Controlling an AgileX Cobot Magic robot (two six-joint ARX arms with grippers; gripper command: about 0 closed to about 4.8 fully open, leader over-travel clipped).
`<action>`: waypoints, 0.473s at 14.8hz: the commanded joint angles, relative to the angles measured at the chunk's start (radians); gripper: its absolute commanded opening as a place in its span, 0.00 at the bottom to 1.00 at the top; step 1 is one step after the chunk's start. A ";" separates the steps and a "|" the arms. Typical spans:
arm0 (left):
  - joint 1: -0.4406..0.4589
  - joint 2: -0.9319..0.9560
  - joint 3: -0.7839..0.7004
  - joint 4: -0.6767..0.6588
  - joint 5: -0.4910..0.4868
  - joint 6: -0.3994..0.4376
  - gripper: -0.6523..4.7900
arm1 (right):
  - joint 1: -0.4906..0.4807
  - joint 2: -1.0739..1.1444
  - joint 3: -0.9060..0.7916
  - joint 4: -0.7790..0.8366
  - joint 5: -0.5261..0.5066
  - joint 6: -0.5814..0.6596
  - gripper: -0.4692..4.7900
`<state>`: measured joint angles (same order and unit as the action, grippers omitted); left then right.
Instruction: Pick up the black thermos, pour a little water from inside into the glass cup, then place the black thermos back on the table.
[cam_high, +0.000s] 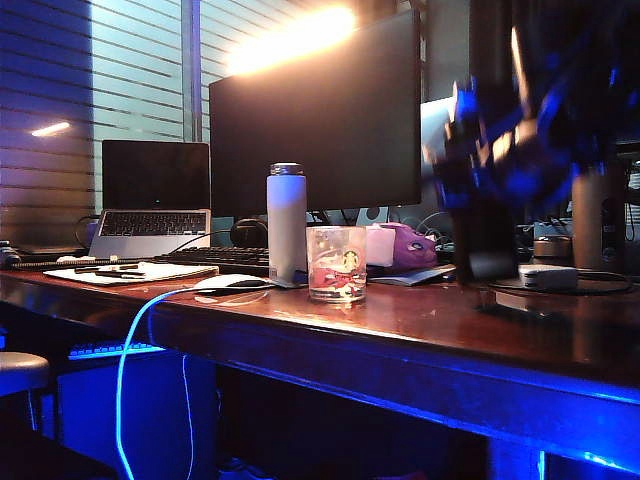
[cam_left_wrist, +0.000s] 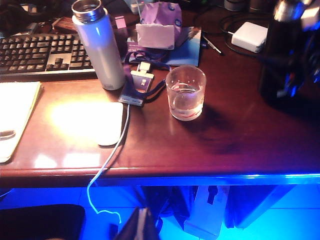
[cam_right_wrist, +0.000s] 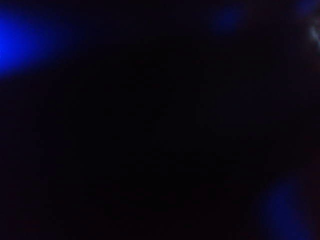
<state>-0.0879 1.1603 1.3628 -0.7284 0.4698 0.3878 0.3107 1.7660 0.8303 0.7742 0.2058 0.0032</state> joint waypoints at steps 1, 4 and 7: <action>0.000 -0.004 0.005 0.012 0.004 -0.003 0.11 | 0.003 0.030 0.011 0.160 -0.003 0.013 0.11; 0.000 -0.005 0.005 0.011 0.004 -0.003 0.11 | 0.003 0.042 0.011 0.165 -0.003 0.023 0.11; 0.000 -0.005 0.005 0.011 0.004 -0.003 0.11 | 0.003 0.042 0.011 0.166 0.001 0.022 0.11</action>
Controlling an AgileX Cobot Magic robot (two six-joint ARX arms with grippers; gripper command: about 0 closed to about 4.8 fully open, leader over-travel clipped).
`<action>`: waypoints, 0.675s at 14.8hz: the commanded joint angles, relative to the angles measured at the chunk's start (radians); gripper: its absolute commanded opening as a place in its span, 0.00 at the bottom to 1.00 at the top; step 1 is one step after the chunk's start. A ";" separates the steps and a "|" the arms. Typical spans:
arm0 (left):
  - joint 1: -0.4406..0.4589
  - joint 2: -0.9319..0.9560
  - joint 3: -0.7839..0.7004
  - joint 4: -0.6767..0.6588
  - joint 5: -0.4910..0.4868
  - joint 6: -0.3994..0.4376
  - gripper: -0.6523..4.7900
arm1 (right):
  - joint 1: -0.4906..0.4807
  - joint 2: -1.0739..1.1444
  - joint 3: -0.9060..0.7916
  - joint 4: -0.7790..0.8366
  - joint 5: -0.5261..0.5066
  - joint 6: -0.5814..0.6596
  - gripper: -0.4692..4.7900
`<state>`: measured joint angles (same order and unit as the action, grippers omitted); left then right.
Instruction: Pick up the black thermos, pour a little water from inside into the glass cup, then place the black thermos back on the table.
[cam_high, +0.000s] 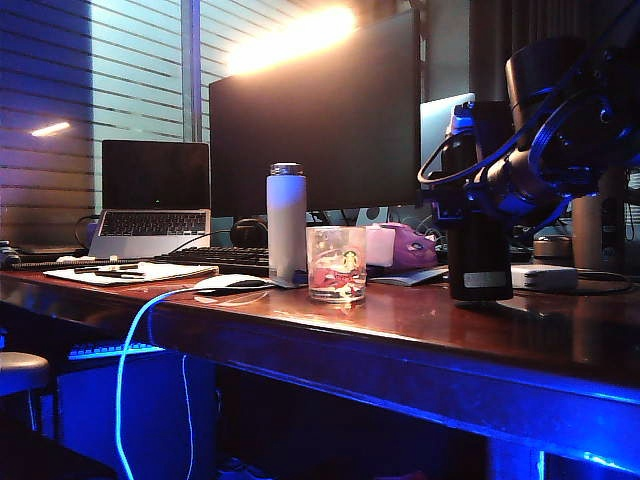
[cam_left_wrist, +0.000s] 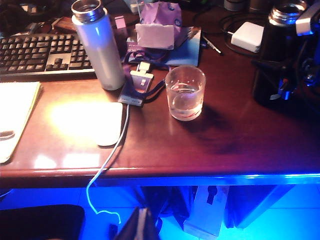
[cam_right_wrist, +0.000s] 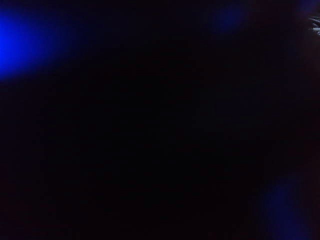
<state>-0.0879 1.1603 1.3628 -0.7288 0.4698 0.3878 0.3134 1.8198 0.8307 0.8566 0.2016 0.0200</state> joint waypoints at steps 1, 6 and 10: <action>0.000 -0.004 0.005 0.012 0.004 -0.003 0.11 | 0.000 -0.011 0.011 0.083 0.001 0.006 0.11; 0.000 -0.004 0.005 0.011 0.004 -0.003 0.11 | 0.000 0.014 0.008 0.086 -0.031 0.005 0.47; 0.000 -0.004 0.005 0.012 0.005 -0.003 0.11 | 0.000 0.014 0.008 0.083 -0.074 -0.002 0.73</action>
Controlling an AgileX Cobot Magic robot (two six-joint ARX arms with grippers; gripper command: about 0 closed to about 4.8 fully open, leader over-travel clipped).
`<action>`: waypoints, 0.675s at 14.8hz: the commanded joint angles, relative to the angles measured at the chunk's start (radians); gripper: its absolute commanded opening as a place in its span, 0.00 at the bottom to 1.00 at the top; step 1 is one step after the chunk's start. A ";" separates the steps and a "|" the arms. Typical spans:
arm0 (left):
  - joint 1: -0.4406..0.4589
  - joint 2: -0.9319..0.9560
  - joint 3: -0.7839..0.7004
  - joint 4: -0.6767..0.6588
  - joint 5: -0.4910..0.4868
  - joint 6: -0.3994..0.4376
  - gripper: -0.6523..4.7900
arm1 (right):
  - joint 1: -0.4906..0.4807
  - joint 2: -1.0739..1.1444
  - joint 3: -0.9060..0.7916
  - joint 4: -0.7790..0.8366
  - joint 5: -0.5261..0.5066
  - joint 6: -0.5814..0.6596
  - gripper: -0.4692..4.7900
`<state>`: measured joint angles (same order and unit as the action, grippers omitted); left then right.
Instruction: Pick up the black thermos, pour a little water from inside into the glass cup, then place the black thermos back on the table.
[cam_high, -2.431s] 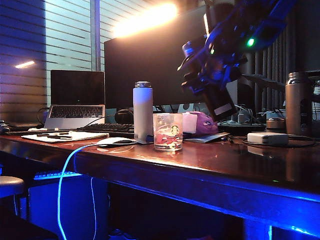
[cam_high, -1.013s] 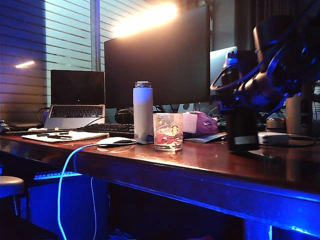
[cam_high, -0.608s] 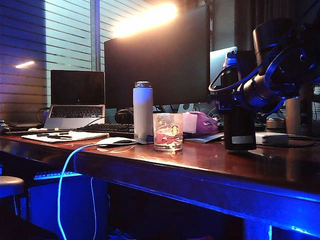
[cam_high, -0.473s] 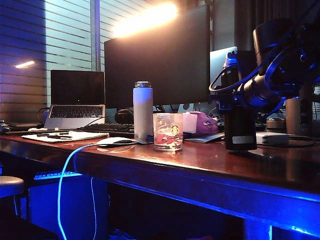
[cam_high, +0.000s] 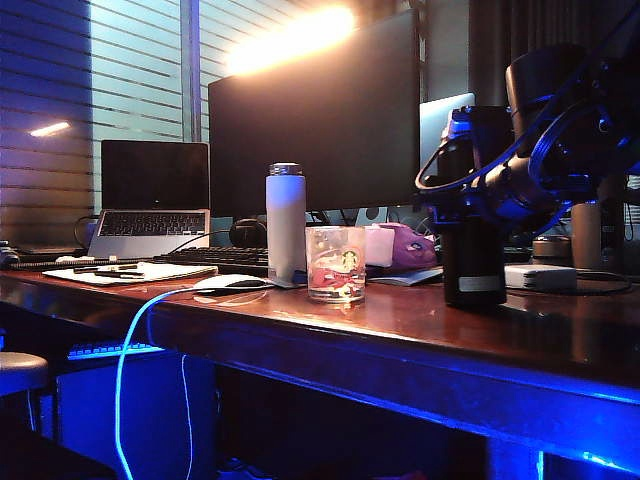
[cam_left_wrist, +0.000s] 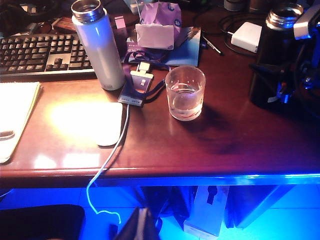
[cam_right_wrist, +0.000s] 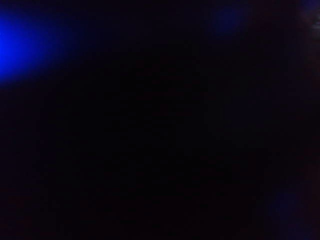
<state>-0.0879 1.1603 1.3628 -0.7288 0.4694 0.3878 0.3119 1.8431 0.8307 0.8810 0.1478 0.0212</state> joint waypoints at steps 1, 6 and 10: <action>0.000 -0.004 0.005 0.012 0.005 -0.003 0.11 | 0.002 -0.009 0.008 0.059 -0.039 -0.012 0.79; 0.000 -0.004 0.005 0.012 0.005 -0.003 0.11 | 0.002 -0.012 0.008 0.060 -0.042 -0.018 1.00; 0.000 -0.004 0.005 0.013 0.005 -0.003 0.11 | 0.002 -0.046 -0.014 0.064 -0.042 -0.018 1.00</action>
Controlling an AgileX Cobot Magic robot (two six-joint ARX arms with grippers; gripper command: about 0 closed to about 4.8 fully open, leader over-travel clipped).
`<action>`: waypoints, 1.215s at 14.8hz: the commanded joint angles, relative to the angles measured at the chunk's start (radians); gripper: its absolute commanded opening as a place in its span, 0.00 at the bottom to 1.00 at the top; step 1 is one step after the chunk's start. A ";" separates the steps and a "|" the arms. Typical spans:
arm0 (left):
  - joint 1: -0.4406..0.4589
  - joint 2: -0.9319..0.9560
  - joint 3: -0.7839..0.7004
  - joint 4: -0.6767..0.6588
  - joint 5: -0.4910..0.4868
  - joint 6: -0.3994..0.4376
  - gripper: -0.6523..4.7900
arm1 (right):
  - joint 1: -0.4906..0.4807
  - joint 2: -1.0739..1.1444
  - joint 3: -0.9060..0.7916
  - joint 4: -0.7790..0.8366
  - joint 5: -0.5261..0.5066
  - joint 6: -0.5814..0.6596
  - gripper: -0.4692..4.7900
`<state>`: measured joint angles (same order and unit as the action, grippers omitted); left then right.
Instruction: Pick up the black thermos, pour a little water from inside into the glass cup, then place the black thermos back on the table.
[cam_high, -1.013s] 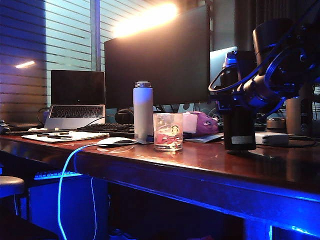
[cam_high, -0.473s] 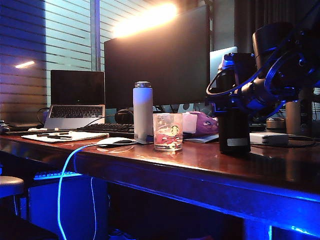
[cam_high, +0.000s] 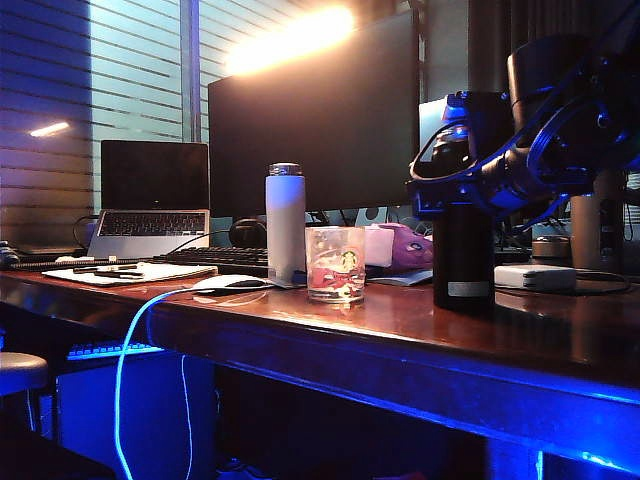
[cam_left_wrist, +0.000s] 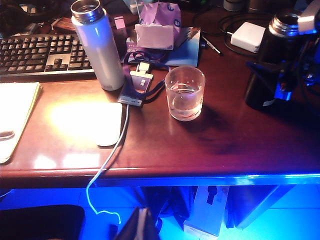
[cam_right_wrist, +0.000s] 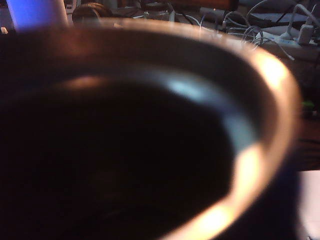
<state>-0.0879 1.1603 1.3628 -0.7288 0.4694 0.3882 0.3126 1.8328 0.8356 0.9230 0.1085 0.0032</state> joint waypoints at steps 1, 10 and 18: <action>0.000 -0.004 0.005 0.012 0.005 -0.003 0.11 | 0.001 -0.058 -0.042 0.024 -0.003 -0.001 1.00; 0.000 -0.004 0.005 0.011 0.005 -0.003 0.11 | 0.007 -0.153 -0.107 -0.010 -0.067 -0.004 1.00; 0.000 -0.005 0.005 0.011 0.005 -0.003 0.11 | 0.007 -0.284 -0.182 -0.107 -0.066 -0.003 1.00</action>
<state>-0.0879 1.1603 1.3628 -0.7284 0.4694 0.3878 0.3187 1.5742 0.6693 0.8032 0.0483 0.0002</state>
